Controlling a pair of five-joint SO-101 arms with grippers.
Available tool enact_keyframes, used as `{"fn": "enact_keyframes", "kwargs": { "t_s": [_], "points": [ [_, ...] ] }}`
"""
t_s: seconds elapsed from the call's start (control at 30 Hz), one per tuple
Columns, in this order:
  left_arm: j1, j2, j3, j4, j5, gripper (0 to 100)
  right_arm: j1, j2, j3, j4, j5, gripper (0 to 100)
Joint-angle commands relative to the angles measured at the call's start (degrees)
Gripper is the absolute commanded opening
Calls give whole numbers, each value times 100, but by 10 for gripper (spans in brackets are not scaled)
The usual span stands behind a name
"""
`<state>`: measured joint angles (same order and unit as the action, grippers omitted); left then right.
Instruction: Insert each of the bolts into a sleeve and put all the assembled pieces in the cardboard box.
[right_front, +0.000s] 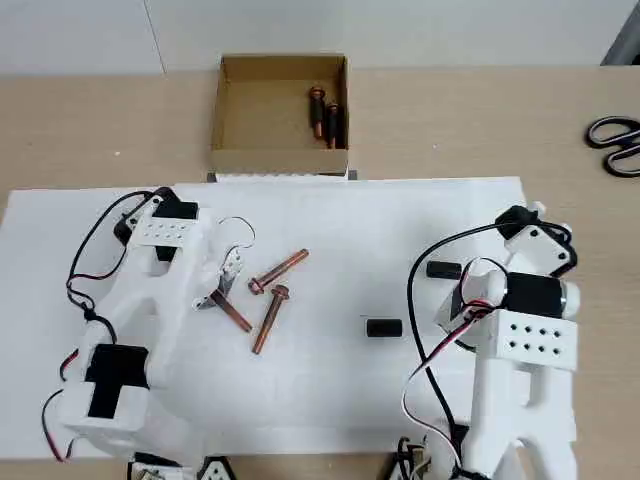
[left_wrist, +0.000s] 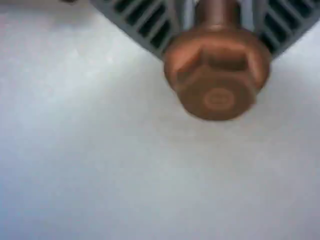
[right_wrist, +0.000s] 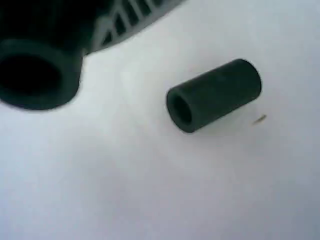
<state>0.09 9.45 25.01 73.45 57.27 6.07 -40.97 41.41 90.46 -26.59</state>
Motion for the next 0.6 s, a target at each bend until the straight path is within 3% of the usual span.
{"fn": "enact_keyframes", "kwargs": {
  "t_s": [0.0,0.27,0.57],
  "points": [
    [-88,88,303,-70,-70,6,31,-180,-35,-13,-44,2],
    [-26,53,-532,976,-563,6,-48,-189,-141,-13,-9,2],
    [-35,44,-2712,2699,-835,6,-1279,-1015,-1495,743,-18,2]
  ]
}}
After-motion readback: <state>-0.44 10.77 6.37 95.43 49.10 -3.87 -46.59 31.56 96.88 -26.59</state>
